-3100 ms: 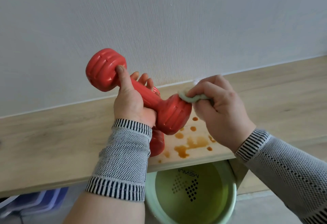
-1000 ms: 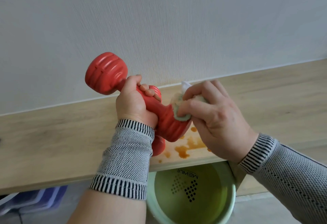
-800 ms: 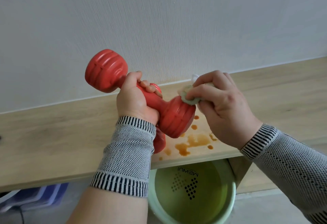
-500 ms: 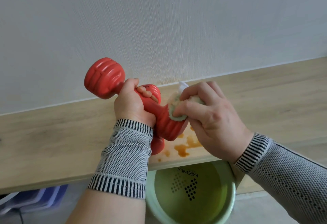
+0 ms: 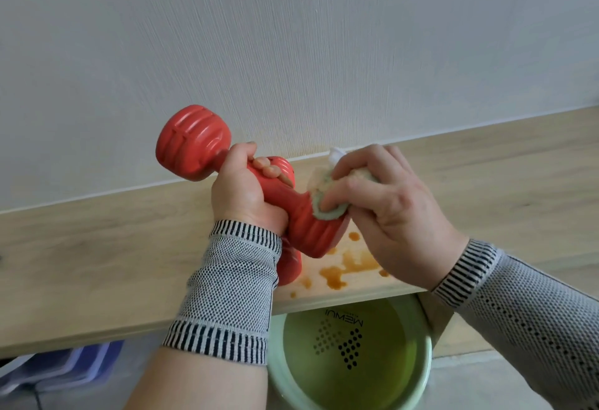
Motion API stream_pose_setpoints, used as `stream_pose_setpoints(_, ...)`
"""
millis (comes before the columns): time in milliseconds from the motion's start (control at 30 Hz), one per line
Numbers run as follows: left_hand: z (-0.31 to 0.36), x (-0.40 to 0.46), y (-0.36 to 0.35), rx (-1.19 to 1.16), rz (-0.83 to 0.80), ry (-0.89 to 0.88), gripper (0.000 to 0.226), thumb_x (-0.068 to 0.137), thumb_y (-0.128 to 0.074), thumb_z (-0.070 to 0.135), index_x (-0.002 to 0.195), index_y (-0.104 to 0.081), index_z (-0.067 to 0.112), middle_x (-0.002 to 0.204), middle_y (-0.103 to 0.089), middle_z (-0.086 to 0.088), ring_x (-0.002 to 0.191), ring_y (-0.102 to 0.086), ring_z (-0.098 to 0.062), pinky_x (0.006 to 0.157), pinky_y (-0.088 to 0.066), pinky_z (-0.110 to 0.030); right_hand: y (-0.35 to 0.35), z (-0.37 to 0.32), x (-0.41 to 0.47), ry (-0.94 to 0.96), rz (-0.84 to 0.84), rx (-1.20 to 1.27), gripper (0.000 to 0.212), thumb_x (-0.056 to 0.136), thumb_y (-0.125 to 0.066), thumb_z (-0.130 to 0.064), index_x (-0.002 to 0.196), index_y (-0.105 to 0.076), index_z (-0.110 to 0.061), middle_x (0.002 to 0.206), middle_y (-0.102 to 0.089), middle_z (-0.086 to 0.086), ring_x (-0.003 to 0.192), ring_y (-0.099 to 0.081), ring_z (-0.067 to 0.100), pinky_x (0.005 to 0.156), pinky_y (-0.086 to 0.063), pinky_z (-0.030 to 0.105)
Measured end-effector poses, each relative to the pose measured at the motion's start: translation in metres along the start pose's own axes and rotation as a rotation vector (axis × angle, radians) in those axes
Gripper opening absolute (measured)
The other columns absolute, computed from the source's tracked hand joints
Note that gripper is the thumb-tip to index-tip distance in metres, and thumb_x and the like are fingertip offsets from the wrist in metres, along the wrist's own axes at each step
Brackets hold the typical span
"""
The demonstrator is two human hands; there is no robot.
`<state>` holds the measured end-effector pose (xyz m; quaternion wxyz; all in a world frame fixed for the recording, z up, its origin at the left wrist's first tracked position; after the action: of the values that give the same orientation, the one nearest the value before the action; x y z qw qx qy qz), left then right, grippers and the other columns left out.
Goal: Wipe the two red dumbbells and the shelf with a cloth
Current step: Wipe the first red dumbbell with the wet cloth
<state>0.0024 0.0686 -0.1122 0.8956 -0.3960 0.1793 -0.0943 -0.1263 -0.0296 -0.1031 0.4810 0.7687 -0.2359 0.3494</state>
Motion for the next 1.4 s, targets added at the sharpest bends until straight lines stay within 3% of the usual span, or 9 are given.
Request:
stream_pose_setpoints(233, 0.009, -0.003, -0.004, -0.088, -0.027, 0.03, 0.029, 0.089, -0.055, 0.019, 0.064, -0.04, 0.022, 0.053, -0.04, 0.012, 0.039, -0.039, -0.001, 0.048, -0.036, -0.014, 0.02, 0.041, -0.002, -0.302, 0.208, 0.063, 0.024, 0.086, -0.057, 0.003, 0.092, -0.071, -0.014, 0.103, -0.055, 0.004, 0.1, -0.055, 0.028, 0.078, -0.05, 0.044)
stream_pose_setpoints(300, 0.01, -0.002, -0.002, -0.087, -0.008, 0.02, 0.029, 0.089, -0.055, 0.019, 0.065, -0.039, 0.023, 0.053, -0.04, 0.013, 0.039, -0.039, -0.001, 0.048, -0.036, -0.014, 0.019, 0.034, -0.002, -0.257, 0.198, 0.061, 0.023, 0.086, -0.056, 0.002, 0.093, -0.071, -0.014, 0.103, -0.054, 0.004, 0.099, -0.055, 0.029, 0.078, -0.05, 0.042)
stream_pose_setpoints(467, 0.007, -0.001, -0.002, -0.074, 0.005, 0.001, 0.029, 0.089, -0.056, 0.018, 0.065, -0.04, 0.022, 0.053, -0.04, 0.012, 0.037, -0.039, -0.002, 0.045, -0.037, -0.014, 0.007, 0.014, 0.0, -0.126, 0.126, 0.0, 0.025, 0.082, -0.049, -0.003, 0.091, -0.071, -0.012, 0.1, -0.053, 0.004, 0.093, -0.05, 0.024, 0.079, -0.04, 0.019)
stream_pose_setpoints(667, 0.008, 0.005, 0.004, -0.028, 0.044, -0.019, 0.032, 0.09, -0.056, 0.018, 0.063, -0.039, 0.022, 0.051, -0.04, 0.012, 0.035, -0.038, -0.003, 0.045, -0.036, -0.015, 0.001, -0.009, -0.002, 0.043, 0.058, -0.063, 0.027, 0.084, -0.044, -0.007, 0.083, -0.071, -0.01, 0.098, -0.059, 0.011, 0.089, -0.049, 0.028, 0.076, -0.043, 0.03)
stream_pose_setpoints(867, 0.005, 0.003, 0.003, -0.013, 0.041, -0.011, 0.032, 0.089, -0.056, 0.017, 0.062, -0.039, 0.022, 0.053, -0.039, 0.011, 0.035, -0.038, -0.003, 0.045, -0.037, -0.015, 0.004, 0.014, 0.001, -0.088, 0.094, -0.074, 0.026, 0.082, -0.046, -0.007, 0.086, -0.071, -0.011, 0.1, -0.057, 0.01, 0.092, -0.05, 0.028, 0.073, -0.046, 0.035)
stream_pose_setpoints(1033, 0.005, 0.005, 0.006, -0.031, 0.086, -0.018, 0.032, 0.088, -0.057, 0.015, 0.062, -0.04, 0.021, 0.051, -0.041, 0.011, 0.036, -0.039, -0.004, 0.046, -0.037, -0.017, -0.001, -0.002, -0.003, 0.032, 0.045, -0.057, 0.026, 0.084, -0.046, -0.007, 0.083, -0.071, -0.011, 0.098, -0.059, 0.011, 0.089, -0.05, 0.029, 0.076, -0.044, 0.031)
stream_pose_setpoints(1233, 0.0, 0.002, 0.001, -0.002, 0.068, -0.022, 0.03, 0.088, -0.057, 0.015, 0.064, -0.041, 0.021, 0.051, -0.041, 0.011, 0.036, -0.039, -0.004, 0.044, -0.037, -0.016, 0.003, 0.02, -0.001, -0.125, 0.08, -0.068, 0.026, 0.081, -0.045, -0.007, 0.086, -0.07, -0.012, 0.1, -0.056, 0.008, 0.092, -0.049, 0.027, 0.075, -0.041, 0.028)
stream_pose_setpoints(1400, 0.002, 0.003, 0.005, -0.051, 0.08, 0.007, 0.034, 0.089, -0.057, 0.016, 0.06, -0.04, 0.021, 0.051, -0.04, 0.011, 0.035, -0.039, -0.004, 0.044, -0.038, -0.015, 0.0, -0.003, -0.004, 0.005, 0.044, -0.035, 0.026, 0.083, -0.045, -0.008, 0.083, -0.071, -0.012, 0.098, -0.058, 0.009, 0.091, -0.049, 0.026, 0.077, -0.042, 0.027)
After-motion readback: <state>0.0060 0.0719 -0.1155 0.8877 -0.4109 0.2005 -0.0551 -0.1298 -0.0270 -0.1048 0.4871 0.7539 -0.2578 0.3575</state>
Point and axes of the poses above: each hand's wrist, its own x-axis towards the middle knuckle, its own y-axis out of the back of the hand, z = x × y, the point moved 4 cm from there along x, towards the middle knuckle
